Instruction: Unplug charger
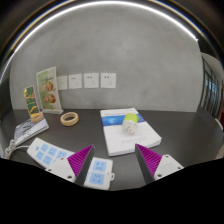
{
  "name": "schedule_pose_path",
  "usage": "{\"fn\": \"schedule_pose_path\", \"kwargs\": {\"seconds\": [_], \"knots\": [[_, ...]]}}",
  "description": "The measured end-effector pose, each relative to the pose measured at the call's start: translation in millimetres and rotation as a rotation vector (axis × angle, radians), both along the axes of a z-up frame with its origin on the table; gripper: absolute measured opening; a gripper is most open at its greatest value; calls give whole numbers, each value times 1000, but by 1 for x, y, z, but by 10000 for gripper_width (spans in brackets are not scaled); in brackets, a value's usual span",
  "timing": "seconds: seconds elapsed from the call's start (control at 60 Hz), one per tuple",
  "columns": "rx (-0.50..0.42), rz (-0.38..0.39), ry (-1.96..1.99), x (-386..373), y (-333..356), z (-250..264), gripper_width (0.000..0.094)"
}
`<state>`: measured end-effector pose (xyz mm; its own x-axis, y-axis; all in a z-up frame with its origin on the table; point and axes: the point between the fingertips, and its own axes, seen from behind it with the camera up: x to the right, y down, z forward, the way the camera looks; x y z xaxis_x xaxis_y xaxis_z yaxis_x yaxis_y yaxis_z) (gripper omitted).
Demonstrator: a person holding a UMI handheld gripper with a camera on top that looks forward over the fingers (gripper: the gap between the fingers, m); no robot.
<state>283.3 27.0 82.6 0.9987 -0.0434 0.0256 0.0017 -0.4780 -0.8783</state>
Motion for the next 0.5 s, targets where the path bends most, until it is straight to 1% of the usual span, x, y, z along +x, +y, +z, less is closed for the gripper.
{"fn": "schedule_pose_path", "kwargs": {"seconds": [0.117, 0.233, 0.3, 0.367, 0.45, 0.5], "knots": [[12, 19, 37, -58, -60, 6, 843], [-8, 1, 6, -93, -116, 3, 847], [-11, -15, -15, -106, -141, 5, 843], [-12, -11, -43, -114, -162, 8, 844], [1, -18, -83, -111, -181, 13, 837], [12, -40, -86, -102, -188, 14, 841]]}}
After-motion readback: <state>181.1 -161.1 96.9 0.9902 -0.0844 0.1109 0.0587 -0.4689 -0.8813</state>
